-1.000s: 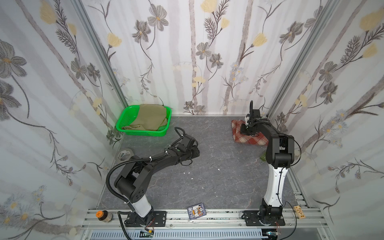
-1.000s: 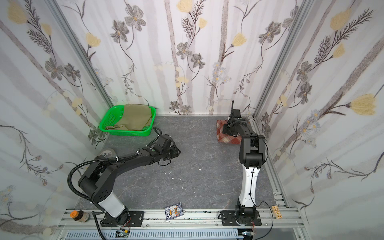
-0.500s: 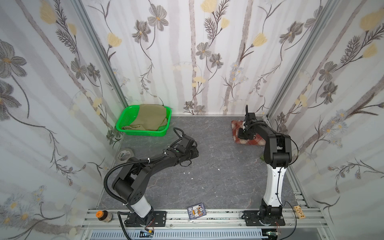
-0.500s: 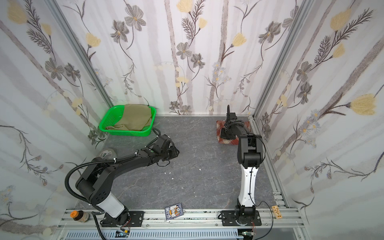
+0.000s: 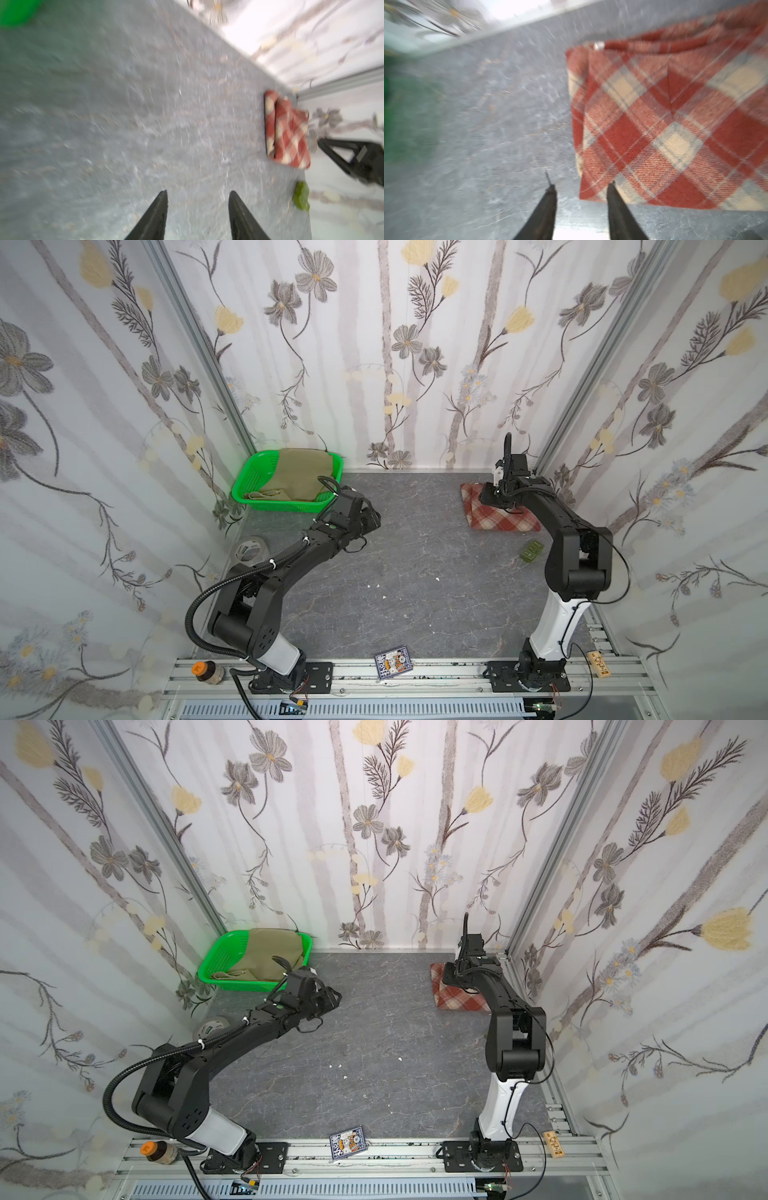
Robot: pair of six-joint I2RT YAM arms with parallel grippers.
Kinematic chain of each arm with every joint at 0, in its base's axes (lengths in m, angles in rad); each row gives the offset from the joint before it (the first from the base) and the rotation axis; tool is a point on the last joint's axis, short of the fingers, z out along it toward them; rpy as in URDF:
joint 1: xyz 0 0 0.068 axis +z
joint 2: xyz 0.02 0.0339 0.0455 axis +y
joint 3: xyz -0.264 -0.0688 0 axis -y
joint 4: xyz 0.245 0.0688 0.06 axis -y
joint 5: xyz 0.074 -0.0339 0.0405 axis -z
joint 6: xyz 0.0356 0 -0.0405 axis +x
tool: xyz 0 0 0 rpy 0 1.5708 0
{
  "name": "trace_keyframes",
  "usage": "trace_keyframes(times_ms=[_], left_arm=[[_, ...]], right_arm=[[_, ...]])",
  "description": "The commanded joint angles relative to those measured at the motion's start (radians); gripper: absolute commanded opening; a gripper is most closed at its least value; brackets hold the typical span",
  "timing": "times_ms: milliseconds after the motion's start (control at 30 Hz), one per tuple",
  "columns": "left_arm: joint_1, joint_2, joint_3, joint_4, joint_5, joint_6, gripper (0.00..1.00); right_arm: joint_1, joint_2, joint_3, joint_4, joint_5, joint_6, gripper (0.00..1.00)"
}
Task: Fold and stack the skirts
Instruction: 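Reach the left gripper into the green basket and grasp the khaki skirt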
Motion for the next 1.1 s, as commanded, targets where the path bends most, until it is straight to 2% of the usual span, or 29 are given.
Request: trace_keyframes(times_ms=[0,167,267,367,467,733,1067], left_arm=[[0.106,0.009,0.074,-0.055,-0.038,0.070,0.62],[0.261,0.077,0.198,-0.159,-0.126,0.152,0.69],[0.344,0.103,0.267,-0.205,-0.141,0.185,0.74],[0.414,0.125,0.309,-0.249,-0.153,0.216,0.76],[0.464,0.144,0.338,-0.274,-0.180,0.249,0.84],[0.528,0.277,0.458,-0.321,-0.199,0.304,0.83],[0.530,0.447,0.589,-0.336,-0.207,0.338,0.79]], right_arm=[[0.017,-0.103,-0.081,0.177,-0.141,0.078,0.54],[0.082,-0.207,-0.239,0.253,-0.153,0.124,0.58],[0.123,-0.223,-0.302,0.277,-0.164,0.146,0.59],[0.164,-0.225,-0.339,0.296,-0.165,0.154,0.59],[0.191,-0.221,-0.348,0.310,-0.163,0.157,0.59],[0.206,-0.199,-0.324,0.307,-0.186,0.159,0.58],[0.206,-0.189,-0.296,0.266,-0.148,0.142,0.58]])
